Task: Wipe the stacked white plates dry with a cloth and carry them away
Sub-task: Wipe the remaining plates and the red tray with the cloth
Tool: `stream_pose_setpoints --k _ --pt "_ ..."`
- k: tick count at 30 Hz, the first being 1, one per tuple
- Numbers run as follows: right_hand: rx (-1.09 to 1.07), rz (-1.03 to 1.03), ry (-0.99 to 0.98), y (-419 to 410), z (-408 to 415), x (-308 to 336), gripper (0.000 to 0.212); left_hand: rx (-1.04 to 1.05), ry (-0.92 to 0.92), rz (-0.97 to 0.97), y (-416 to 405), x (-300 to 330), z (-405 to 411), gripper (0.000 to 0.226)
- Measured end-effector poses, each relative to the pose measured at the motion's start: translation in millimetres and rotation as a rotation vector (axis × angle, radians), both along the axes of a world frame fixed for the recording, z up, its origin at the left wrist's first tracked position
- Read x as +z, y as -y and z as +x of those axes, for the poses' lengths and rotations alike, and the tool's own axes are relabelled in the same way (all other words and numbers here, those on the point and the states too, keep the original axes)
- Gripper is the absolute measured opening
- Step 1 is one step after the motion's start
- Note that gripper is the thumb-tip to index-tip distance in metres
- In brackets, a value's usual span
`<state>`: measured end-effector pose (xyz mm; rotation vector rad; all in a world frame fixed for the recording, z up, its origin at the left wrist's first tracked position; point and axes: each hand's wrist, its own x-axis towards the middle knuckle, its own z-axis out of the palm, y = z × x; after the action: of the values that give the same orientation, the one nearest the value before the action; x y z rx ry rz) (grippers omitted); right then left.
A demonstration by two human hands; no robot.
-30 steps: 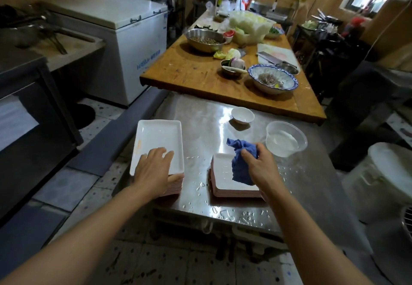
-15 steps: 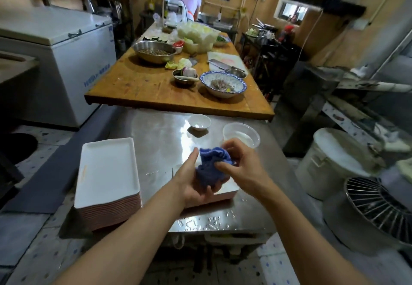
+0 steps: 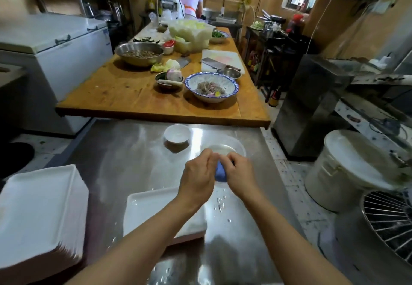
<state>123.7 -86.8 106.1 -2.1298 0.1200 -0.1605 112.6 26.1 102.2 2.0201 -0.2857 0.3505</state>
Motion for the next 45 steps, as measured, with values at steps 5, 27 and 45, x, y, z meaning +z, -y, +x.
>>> stream_pose_setpoints --k 5,27,45 --pt "-0.042 0.417 -0.310 40.9 67.4 1.6 0.025 -0.042 -0.041 0.171 37.9 -5.2 68.5 0.027" --pt "0.066 0.612 -0.585 70.7 183.4 -53.9 0.022 -0.049 -0.210 0.338 61.9 -54.6 182.2 0.030" --pt "0.132 0.851 -0.690 80.8 194.6 -67.9 0.018 -0.090 -0.400 0.200 54.8 -83.5 192.2 0.021"
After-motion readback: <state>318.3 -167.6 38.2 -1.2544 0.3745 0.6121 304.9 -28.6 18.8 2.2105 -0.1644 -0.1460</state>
